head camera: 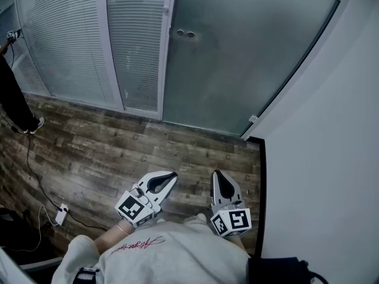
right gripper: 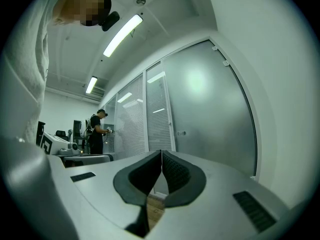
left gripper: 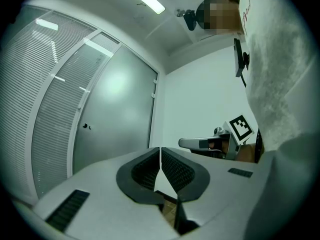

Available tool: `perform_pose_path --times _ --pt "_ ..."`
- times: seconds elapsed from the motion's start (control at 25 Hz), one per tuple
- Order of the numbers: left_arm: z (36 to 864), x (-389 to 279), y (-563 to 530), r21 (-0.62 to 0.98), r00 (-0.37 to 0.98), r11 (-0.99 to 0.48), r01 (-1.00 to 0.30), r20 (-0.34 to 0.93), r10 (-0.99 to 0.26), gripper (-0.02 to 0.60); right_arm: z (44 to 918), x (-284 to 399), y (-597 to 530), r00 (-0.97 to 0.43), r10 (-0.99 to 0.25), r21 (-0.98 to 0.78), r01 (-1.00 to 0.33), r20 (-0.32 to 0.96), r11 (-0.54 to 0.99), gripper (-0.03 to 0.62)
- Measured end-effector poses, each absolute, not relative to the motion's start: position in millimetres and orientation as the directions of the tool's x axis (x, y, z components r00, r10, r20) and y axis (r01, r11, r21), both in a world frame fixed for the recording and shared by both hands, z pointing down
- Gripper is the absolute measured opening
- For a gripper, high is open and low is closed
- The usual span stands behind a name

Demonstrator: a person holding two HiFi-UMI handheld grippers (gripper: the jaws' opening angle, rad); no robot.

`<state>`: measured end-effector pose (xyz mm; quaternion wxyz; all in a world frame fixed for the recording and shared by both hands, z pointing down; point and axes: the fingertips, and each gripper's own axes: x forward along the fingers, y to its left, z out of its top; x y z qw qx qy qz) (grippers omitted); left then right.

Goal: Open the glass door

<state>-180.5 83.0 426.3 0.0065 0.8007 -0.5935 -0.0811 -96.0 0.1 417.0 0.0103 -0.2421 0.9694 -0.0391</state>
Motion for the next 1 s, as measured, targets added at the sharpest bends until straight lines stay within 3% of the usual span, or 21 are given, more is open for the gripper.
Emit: perform_pose_path --times 0.4,1.0 --pt "419.4 -214.5 68.4 0.113 0.213 -0.229 -0.967 -0.138 -0.967 0.025 418.3 -117.0 -25.9 -0.885 -0.465 -0.098 -0.465 0.023 0.880 0.018" --pt "423.3 -316.2 -11.7 0.107 0.122 -0.136 -0.985 -0.125 -0.985 0.025 415.7 -228.7 -122.1 -0.917 -0.398 -0.056 -0.399 0.015 0.915 0.018"
